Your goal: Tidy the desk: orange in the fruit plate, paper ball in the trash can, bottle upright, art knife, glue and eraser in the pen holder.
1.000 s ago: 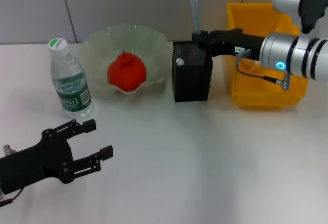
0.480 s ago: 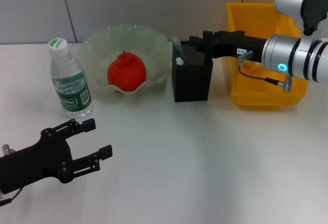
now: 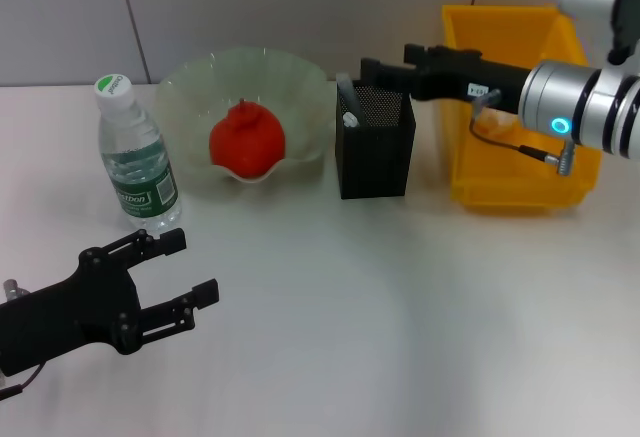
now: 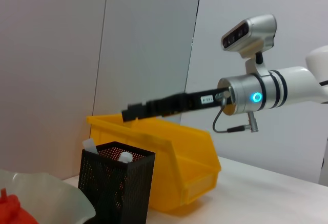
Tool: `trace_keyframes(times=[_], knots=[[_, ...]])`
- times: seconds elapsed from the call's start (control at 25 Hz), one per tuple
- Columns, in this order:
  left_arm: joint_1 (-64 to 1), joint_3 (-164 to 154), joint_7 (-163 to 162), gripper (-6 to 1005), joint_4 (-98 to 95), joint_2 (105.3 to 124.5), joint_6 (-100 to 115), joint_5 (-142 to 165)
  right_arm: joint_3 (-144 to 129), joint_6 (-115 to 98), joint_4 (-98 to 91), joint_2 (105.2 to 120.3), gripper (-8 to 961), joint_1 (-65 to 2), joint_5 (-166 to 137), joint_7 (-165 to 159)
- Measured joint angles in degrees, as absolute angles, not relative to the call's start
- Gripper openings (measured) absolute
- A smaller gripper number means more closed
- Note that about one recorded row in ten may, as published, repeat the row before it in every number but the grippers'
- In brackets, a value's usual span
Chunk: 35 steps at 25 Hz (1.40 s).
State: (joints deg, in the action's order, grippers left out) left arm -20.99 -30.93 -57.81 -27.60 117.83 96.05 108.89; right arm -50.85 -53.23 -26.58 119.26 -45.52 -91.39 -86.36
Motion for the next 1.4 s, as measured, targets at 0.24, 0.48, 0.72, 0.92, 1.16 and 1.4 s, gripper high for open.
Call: trace_keyframes(times=[0.24, 0.48, 0.72, 0.92, 1.16, 1.4], knots=[[-21.03, -30.87, -58.36, 793, -27.59, 117.89, 96.1, 108.89, -50.67, -61.51, -27.97, 119.14, 813, -41.22, -79.08, -81.61], [-21.43, -31.04, -59.86, 794, -27.6, 117.8, 97.3, 108.89, -51.09, -92.13, -28.23, 116.5, 822, -32.51, -71.78, -77.15], [-21.97, -31.34, -61.01, 794, -27.6, 117.7, 98.55, 109.28, -51.24, -100.98, -28.56, 113.67, 823, -29.49, -80.55, -77.48], [-22.36, -33.15, -62.1, 794, -27.66, 117.81, 99.46, 109.41, -51.05, -100.98, -29.03, 112.78, 823, -29.32, -93.78, -77.37], [-22.62, -37.26, -62.41, 793, -27.88, 118.03, 99.02, 109.48, -50.91, -99.95, -30.92, 113.28, 823, -30.59, -103.6, -76.17], [-22.83, -37.56, -63.83, 793, -27.96, 117.9, 97.67, 110.69, -50.85, -98.09, -31.4, 114.47, 823, -30.27, -105.9, -74.13]])
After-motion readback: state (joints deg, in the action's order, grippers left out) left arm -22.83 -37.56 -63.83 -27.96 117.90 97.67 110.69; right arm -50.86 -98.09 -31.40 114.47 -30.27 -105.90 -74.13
